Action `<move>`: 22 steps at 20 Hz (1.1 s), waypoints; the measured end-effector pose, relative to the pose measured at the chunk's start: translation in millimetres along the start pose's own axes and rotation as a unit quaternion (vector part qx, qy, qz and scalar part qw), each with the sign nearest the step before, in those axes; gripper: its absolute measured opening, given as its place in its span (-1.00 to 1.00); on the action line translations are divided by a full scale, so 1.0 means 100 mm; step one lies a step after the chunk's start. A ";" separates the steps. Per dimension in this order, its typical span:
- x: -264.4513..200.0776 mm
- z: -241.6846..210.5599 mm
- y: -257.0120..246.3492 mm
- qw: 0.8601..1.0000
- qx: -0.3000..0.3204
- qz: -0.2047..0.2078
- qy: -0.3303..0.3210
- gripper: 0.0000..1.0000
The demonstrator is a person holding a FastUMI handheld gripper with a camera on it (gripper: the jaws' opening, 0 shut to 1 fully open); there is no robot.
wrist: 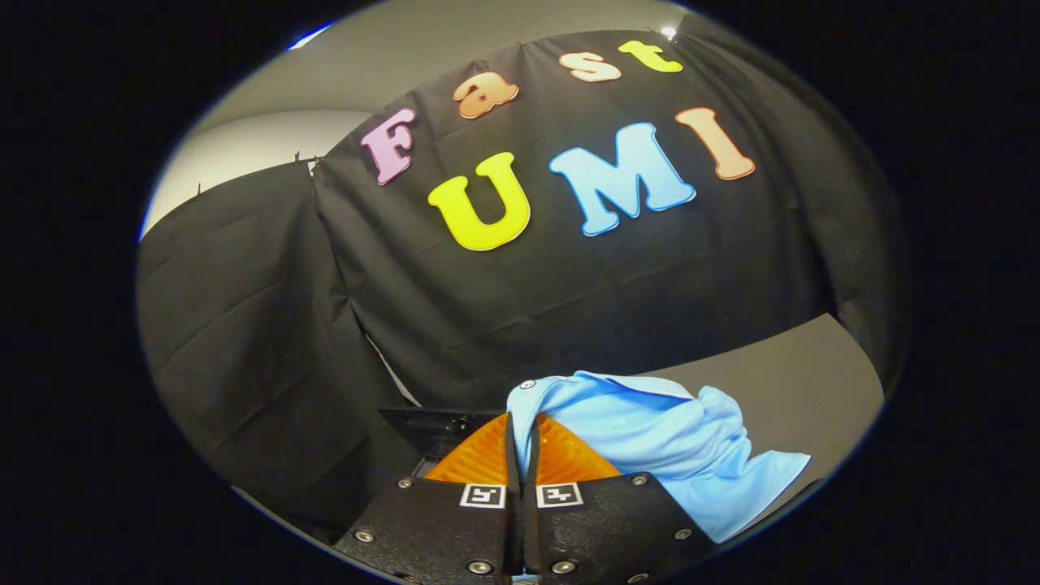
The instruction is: Put the clothes into the washing machine and then close the washing machine lid.
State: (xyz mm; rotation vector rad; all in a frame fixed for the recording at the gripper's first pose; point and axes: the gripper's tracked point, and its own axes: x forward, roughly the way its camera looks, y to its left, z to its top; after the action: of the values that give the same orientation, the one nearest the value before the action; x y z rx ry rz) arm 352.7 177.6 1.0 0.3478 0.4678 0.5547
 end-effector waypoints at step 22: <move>0.86 -0.87 1.92 0.992 -0.047 0.098 0.058 -1.00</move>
State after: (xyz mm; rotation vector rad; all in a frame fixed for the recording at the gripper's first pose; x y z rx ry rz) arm 292.6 396.4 -17.5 0.2732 0.5198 0.7886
